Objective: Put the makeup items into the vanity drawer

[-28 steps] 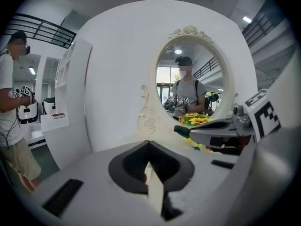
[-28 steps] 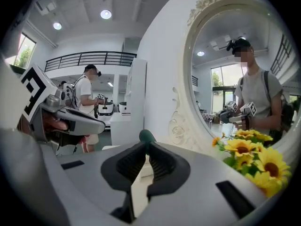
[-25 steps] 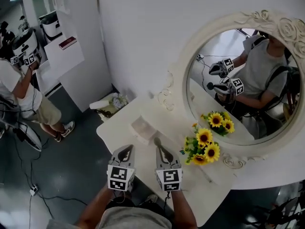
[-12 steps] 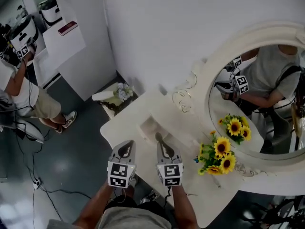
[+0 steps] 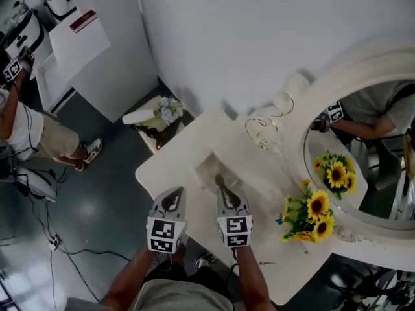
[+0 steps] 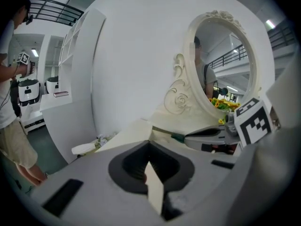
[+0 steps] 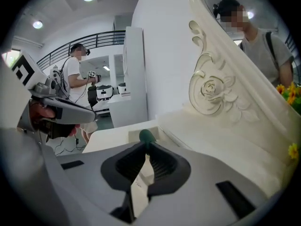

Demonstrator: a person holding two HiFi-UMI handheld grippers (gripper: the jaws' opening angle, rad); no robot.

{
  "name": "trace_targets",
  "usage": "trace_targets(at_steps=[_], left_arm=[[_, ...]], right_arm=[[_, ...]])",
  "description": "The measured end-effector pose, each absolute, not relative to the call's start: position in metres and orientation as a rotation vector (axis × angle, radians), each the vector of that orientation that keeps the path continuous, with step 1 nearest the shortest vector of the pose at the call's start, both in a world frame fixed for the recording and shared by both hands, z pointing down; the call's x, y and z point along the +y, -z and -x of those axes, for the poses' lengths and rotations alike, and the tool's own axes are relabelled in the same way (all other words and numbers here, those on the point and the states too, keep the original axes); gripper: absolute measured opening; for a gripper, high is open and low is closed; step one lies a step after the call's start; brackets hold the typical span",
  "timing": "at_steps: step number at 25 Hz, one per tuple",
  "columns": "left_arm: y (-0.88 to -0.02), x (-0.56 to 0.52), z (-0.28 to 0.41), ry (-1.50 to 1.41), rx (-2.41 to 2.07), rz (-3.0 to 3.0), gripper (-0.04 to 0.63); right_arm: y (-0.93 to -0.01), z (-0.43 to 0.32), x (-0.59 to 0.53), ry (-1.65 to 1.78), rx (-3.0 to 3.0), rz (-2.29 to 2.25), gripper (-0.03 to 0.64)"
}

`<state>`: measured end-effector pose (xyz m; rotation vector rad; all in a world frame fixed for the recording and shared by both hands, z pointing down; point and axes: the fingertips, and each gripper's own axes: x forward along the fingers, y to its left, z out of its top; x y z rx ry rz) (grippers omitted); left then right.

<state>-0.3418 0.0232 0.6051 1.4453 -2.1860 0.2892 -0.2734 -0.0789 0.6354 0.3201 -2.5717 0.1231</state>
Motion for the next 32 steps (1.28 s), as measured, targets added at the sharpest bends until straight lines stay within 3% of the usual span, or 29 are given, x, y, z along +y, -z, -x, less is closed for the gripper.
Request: trace_targets(at_steps=[8,13,32], left_arm=[[-0.622,0.026,0.344,-0.302,-2.146,-1.447,0.000],[-0.622,0.026,0.342,-0.307,-2.139,-1.457,0.000],[-0.572,0.017,0.317,-0.299,-2.180,-1.567,0.000]], right_arm=[[-0.652,0.276,-0.081,-0.156,-2.538,-0.353,0.055],[-0.655,0.276,-0.079,-0.237,-2.543,-0.355,0.196],[-0.598,0.245,-0.081,-0.185,-2.629,-0.453,0.198]])
